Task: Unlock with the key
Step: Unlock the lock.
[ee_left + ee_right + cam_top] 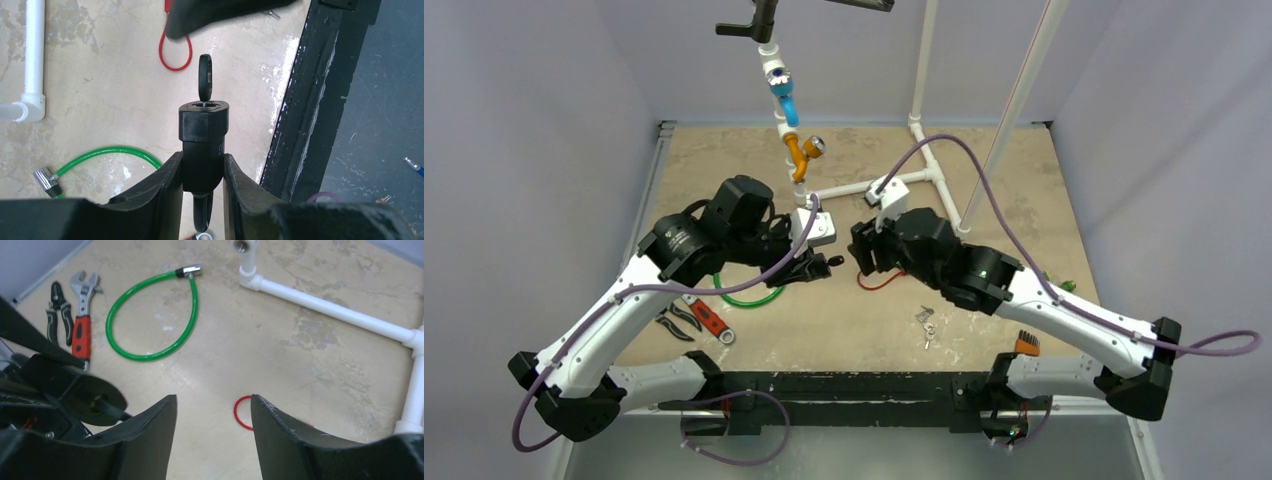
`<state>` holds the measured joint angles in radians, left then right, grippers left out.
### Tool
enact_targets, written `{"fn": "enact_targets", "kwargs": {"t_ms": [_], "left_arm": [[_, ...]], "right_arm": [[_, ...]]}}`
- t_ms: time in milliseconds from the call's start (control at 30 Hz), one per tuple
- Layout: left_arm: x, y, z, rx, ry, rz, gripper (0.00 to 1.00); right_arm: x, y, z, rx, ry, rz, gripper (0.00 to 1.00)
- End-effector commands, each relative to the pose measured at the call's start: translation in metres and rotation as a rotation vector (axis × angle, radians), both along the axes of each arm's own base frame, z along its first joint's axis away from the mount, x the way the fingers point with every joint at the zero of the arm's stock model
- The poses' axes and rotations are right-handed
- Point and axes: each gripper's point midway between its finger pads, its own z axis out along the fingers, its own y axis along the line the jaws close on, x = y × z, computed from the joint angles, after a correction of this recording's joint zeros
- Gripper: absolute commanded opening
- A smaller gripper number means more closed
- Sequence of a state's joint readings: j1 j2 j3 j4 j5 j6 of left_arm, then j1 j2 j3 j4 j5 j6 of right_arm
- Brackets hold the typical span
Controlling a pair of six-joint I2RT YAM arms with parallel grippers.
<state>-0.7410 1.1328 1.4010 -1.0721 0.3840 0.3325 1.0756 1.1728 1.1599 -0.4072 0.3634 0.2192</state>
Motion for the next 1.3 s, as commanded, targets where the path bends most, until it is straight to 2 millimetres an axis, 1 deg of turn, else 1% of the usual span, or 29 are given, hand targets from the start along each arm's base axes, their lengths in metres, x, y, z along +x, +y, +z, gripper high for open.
{"fn": "enact_targets", "kwargs": {"t_ms": [0, 33, 100, 200, 267, 333, 367, 433, 600, 767, 900, 1033, 1133, 1267], "left_arm": [[-0.008, -0.004, 0.022, -0.104, -0.097, -0.060, 0.00], [-0.010, -0.004, 0.023, -0.110, -0.096, -0.068, 0.00], [-0.016, -0.004, 0.026, -0.125, -0.087, -0.085, 0.00], [-0.025, -0.005, 0.029, -0.141, -0.060, -0.118, 0.00], [-0.030, -0.006, 0.032, -0.155, -0.051, -0.138, 0.00], [-0.035, -0.007, 0.036, -0.169, -0.043, -0.157, 0.00], [-0.036, -0.007, 0.037, -0.172, -0.037, -0.164, 0.00], [-0.038, -0.008, 0.039, -0.178, -0.035, -0.172, 0.00], [-0.042, -0.007, 0.043, -0.183, -0.037, -0.184, 0.00], [-0.043, -0.007, 0.047, -0.193, -0.044, -0.192, 0.00], [-0.043, -0.007, 0.051, -0.202, -0.050, -0.196, 0.00], [-0.043, -0.008, 0.053, -0.206, -0.053, -0.198, 0.00], [-0.042, -0.009, 0.055, -0.208, -0.059, -0.200, 0.00], [-0.042, -0.009, 0.059, -0.214, -0.067, -0.202, 0.00]], "right_arm": [[-0.001, -0.023, 0.036, 0.136, -0.011, 0.063, 0.55], [-0.008, -0.021, 0.040, 0.173, -0.005, 0.116, 0.54], [-0.029, -0.015, 0.053, 0.256, -0.006, 0.249, 0.50], [-0.063, -0.002, 0.067, 0.337, 0.006, 0.446, 0.50], [-0.084, 0.002, 0.076, 0.386, -0.002, 0.566, 0.50], [-0.097, 0.005, 0.085, 0.439, -0.018, 0.640, 0.50], [-0.101, 0.006, 0.088, 0.463, -0.022, 0.659, 0.51], [-0.104, 0.010, 0.089, 0.477, -0.012, 0.688, 0.51], [-0.106, 0.019, 0.084, 0.469, 0.029, 0.731, 0.49], [-0.104, 0.026, 0.073, 0.460, 0.067, 0.742, 0.46], [-0.103, 0.028, 0.066, 0.456, 0.089, 0.737, 0.41], [-0.103, 0.030, 0.063, 0.458, 0.103, 0.751, 0.39], [-0.102, 0.030, 0.060, 0.459, 0.111, 0.749, 0.35], [-0.098, 0.030, 0.053, 0.457, 0.126, 0.740, 0.34]]}}
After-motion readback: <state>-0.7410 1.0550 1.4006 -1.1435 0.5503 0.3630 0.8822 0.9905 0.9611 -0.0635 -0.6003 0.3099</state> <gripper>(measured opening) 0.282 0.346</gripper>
